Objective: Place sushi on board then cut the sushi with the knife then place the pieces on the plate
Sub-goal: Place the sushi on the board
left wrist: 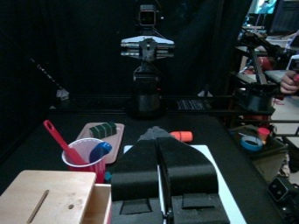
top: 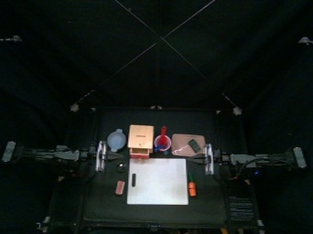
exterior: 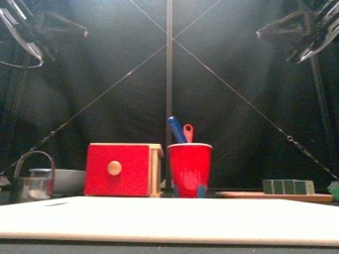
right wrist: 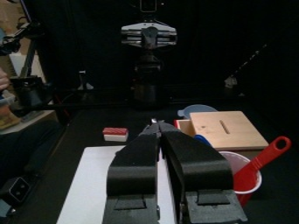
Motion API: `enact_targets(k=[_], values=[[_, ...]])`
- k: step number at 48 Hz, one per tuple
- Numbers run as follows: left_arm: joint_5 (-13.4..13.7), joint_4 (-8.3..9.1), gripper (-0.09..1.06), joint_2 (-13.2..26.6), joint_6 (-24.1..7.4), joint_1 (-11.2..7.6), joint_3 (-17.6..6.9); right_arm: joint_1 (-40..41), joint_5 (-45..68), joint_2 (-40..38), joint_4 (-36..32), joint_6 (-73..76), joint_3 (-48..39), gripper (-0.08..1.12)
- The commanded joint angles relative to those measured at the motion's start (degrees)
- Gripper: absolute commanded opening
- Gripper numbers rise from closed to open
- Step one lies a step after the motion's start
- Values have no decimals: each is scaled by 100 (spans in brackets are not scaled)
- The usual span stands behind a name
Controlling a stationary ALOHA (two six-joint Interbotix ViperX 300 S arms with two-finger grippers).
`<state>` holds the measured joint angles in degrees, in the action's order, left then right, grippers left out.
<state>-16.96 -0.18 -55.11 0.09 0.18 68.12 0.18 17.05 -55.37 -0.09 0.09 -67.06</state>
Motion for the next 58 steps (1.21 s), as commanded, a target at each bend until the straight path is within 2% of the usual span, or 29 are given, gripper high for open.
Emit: enact_targets(k=[1, 4, 10, 17, 23, 27, 30, 34, 42, 46, 58], values=[[-97, 18, 4, 79, -26, -9, -88, 378, -114, 105, 26, 26, -9, 9], [-123, 18, 5, 88, -26, -9, -88, 703, -299, 132, 79, 70, -18, 9], [-141, 18, 6, 88, -26, 0, -88, 1784, -1222, 185, 642, 237, 62, 9], [-141, 18, 6, 79, -26, 26, -35, 3208, -3217, 246, 1345, 255, 316, 12], [-132, 18, 6, 88, -35, 123, 26, 4324, -4860, 527, 1556, 255, 536, 16], [-141, 18, 6, 88, -26, 176, 44, 4781, -5353, 773, 1573, 264, 580, 18], [-141, 18, 6, 88, -35, 202, 62, 4896, -5476, 958, 1564, 264, 606, 24], [-141, 18, 6, 88, -35, 229, 62, 4904, -5476, 1213, 1547, 264, 624, 39], [-141, 18, 6, 88, -35, 334, 62, 4562, -5344, 1714, 1556, 264, 782, 85], [-141, 9, 6, 88, -35, 343, 70, 4403, -5168, 1960, 1538, 264, 888, 100], [-141, 9, 6, 88, -9, 334, 149, 4351, -4931, 2733, 1345, 264, 1046, 102]])
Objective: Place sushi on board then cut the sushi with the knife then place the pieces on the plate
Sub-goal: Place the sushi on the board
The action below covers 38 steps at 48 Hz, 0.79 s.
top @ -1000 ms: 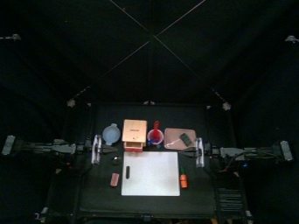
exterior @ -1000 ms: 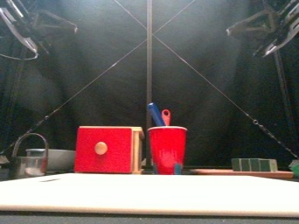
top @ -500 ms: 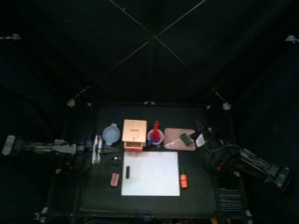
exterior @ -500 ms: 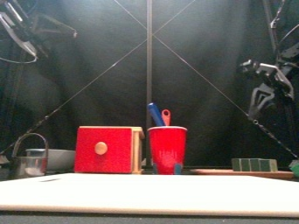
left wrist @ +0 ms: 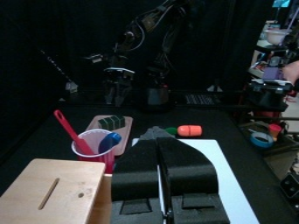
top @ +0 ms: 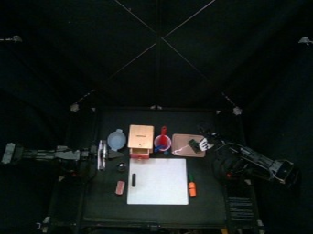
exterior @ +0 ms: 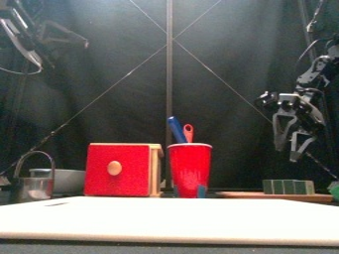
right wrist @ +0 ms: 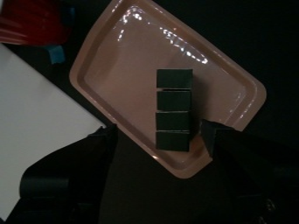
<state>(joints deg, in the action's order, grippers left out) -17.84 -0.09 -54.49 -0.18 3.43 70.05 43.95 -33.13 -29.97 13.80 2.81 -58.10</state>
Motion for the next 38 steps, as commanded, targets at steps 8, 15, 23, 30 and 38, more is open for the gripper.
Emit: enact_targets(k=[8, 15, 23, 30, 38], values=[[-53, 0, 6, 26, 26, 18, 9, -167, 141, 571, -229, -9, 158, 102], [-53, 0, 6, 26, 18, 9, 62, -299, 431, 861, -316, -35, 167, 102], [-88, 0, 6, 26, 18, -9, 114, -396, 659, 1107, -729, 9, 149, 102], [-281, 0, 6, 26, 18, -26, 185, -396, 835, 1257, -712, -9, 149, 102], [-431, 0, 6, 26, 18, -26, 255, -369, 861, 1362, -817, -9, 123, 101]])
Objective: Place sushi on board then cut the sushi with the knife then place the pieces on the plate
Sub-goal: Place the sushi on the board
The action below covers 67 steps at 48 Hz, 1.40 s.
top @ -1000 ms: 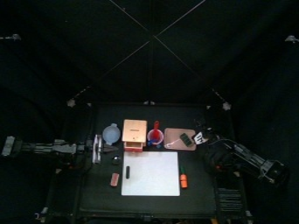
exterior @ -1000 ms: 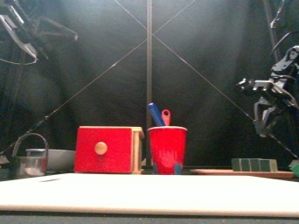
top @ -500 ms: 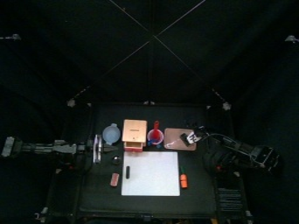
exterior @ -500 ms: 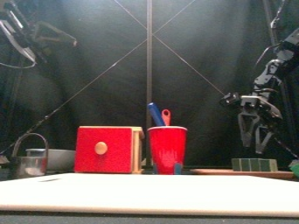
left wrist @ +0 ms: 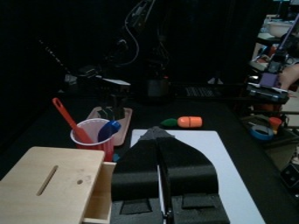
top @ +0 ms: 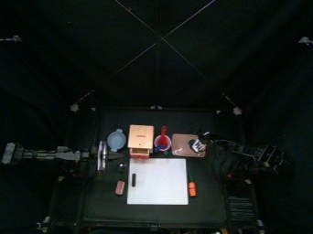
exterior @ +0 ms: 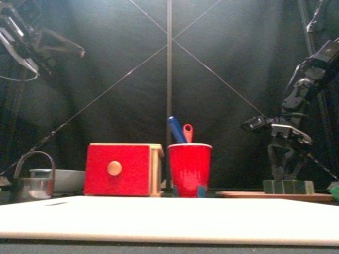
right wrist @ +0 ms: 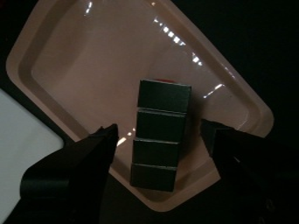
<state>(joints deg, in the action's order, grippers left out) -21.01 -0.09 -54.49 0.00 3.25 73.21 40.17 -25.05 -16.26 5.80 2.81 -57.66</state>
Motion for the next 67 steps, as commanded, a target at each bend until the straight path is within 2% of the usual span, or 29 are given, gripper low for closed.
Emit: enact_targets(k=[1, 15, 19, 25, 30, 37, 44, 49, 54, 67], values=[[-114, 0, 6, 26, 0, -9, -53, 9, 53, 18, -18, -9, 79, 101], [-123, 0, 6, 26, 9, -9, -53, 0, 149, 290, 26, 9, 88, 99], [-123, 0, 6, 26, 9, -9, -44, 0, 149, 308, 44, 9, 105, 91], [-123, 0, 6, 26, 9, -18, -44, -18, 158, 308, 70, 9, 123, 70], [-123, 0, 6, 26, 9, -18, -44, -35, 141, 246, 167, 9, 193, 58], [-123, 0, 6, 18, 0, -18, -35, -246, -255, -18, 510, 9, 387, 58], [-123, 0, 6, 26, -9, -9, -26, -633, -1195, -316, 993, 237, 659, 58], [-123, 9, 6, 26, -18, 0, 0, -1134, -1723, -439, 1063, 1072, 773, 58], [-123, 9, 6, 26, -18, 0, 0, -1749, -1916, -545, 861, 2215, 817, 58], [-123, 0, 6, 26, -18, 26, 26, -3507, -1318, -633, -299, 5616, 976, 58]])
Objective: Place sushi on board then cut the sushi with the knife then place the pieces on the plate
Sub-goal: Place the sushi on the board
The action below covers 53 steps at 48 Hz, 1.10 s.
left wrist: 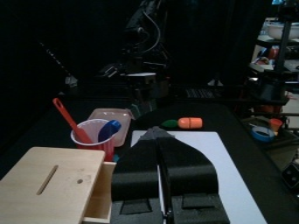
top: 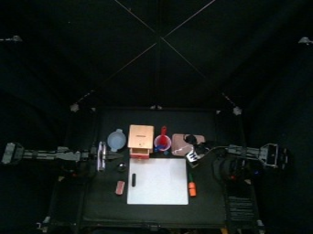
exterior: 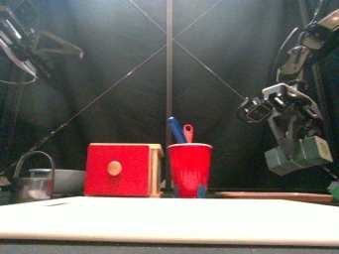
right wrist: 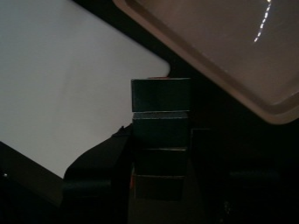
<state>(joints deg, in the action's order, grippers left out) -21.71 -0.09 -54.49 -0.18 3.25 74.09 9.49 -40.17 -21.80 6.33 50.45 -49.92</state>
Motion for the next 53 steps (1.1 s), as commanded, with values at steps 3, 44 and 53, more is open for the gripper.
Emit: enact_targets(k=[3, 44, 53], values=[[-53, 0, 6, 26, 18, 26, -35, -791, 325, 35, -686, 1696, 308, 58], [-44, -220, 6, 26, 35, -18, 316, -1978, -396, 3208, -1863, 5282, 3305, 58], [-53, -211, 6, 26, 26, -18, 272, -1986, -483, 3507, -1802, 5291, 3700, 58]])
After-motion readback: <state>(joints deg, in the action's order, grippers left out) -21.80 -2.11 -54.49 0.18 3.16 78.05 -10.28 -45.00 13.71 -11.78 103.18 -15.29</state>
